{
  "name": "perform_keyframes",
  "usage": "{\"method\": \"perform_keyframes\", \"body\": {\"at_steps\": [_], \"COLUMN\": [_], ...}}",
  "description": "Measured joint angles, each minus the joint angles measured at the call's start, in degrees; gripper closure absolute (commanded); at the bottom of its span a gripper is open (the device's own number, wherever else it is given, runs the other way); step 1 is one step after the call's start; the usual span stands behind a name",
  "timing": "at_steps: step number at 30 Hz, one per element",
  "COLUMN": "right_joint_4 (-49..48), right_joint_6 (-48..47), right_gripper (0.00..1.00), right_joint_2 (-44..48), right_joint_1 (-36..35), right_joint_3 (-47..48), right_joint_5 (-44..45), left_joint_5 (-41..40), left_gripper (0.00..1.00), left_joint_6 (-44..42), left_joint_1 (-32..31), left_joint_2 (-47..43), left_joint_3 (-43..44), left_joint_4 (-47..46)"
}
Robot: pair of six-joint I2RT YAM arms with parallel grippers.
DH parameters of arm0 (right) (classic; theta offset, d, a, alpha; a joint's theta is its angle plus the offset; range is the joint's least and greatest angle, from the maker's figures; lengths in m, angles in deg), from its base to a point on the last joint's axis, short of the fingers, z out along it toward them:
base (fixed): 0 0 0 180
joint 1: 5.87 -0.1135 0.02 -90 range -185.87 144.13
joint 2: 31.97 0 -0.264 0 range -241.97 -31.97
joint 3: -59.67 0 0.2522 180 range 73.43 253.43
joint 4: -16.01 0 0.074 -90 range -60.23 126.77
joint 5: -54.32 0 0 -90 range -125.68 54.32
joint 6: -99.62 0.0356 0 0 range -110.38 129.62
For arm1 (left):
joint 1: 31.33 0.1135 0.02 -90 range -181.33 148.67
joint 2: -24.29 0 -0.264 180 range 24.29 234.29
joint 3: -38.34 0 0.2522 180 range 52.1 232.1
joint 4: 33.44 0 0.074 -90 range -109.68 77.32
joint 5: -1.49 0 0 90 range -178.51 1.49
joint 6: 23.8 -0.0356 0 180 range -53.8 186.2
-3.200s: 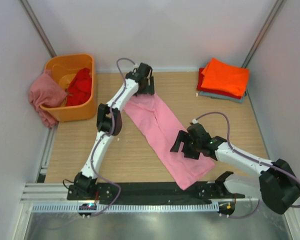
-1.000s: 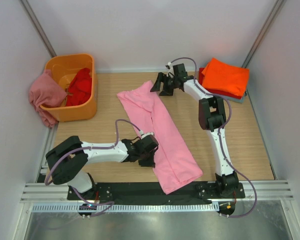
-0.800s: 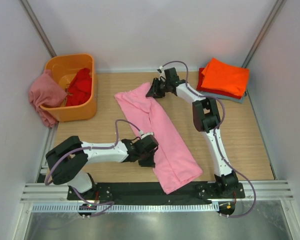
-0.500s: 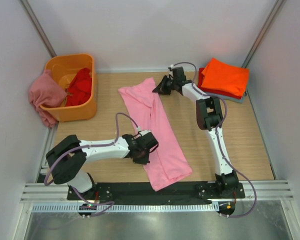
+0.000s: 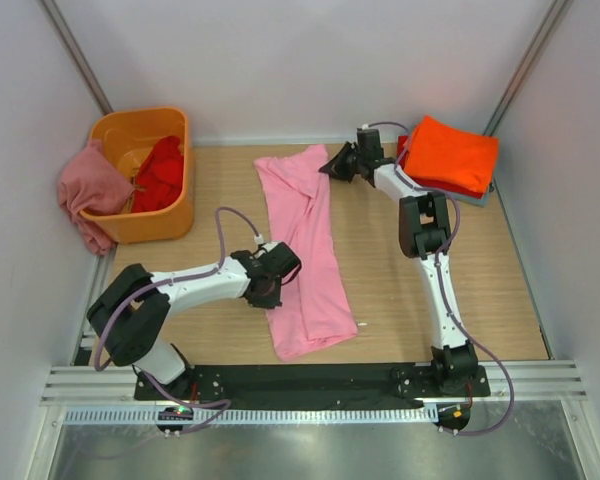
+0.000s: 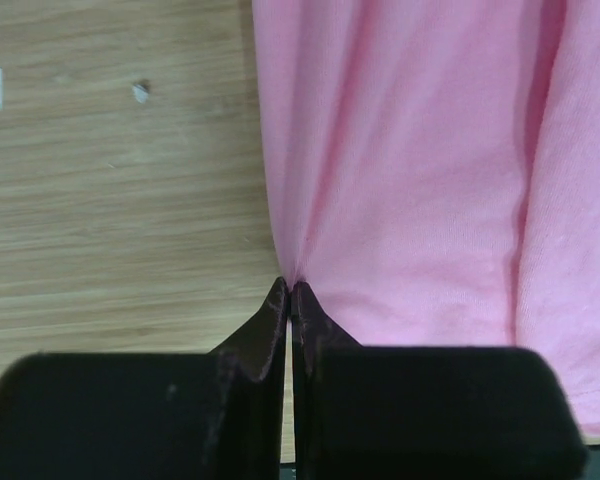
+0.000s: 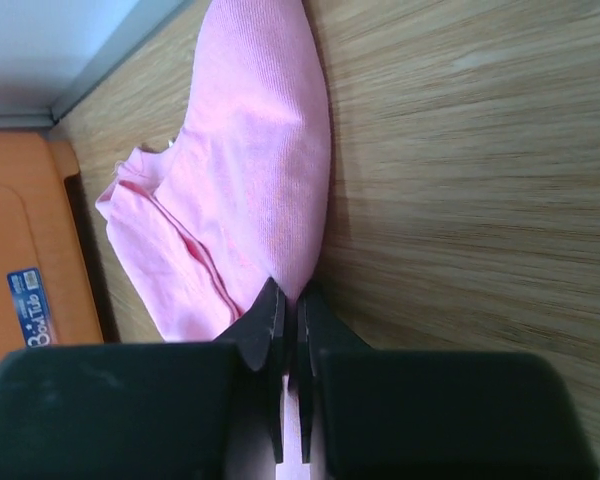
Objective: Fold and stack the t-shirts
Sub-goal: Fold the tshirt
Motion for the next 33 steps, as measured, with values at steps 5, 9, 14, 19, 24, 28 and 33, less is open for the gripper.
{"method": "perform_keyframes", "body": {"at_steps": [5, 9, 14, 19, 24, 28, 33], "right_joint_4": [-7.5, -10.8, -9.9, -6.6, -5.0, -2.2, -1.6], "right_joint_6": [4.2, 4.3, 0.8, -2.8, -4.9, -5.0, -3.5], "right_gripper": [0.35, 0.28, 0.27, 0.27, 0.28, 0.29, 0.37], "right_joint_2": [2.0, 5.8, 16.3, 30.8, 50.8, 69.3, 82.9], "right_joint_1": [-0.4, -0.5, -0.4, -0.6, -3.9, -10.4, -16.3], "right_joint_3": [-4.4, -9.8, -24.1, -40.8, -60.1, -76.4, -90.2], "right_joint_5": [2.5, 5.9, 10.7, 14.6, 19.1, 22.7, 21.6], "left_joint_5": [1.5, 4.0, 5.4, 3.8, 4.2, 8.4, 11.3], "left_gripper": [0.39, 0.00, 0.00, 0.02, 0.13, 0.16, 0.24], "left_joint_6": [-4.5, -7.7, -9.6, -10.8, -7.8, -0.7, 7.2], "left_joint_1": [3.7, 4.0, 4.0, 4.1, 4.4, 4.5, 4.4], "left_joint_2": [0.0, 0.0, -4.1, -13.6, -21.0, -28.9, -40.3], "left_joint_3": [0.0, 0.6, 4.0, 10.1, 7.7, -4.5, -18.8], "left_joint_4": [1.0, 4.0, 8.3, 11.9, 11.8, 8.1, 5.9]}}
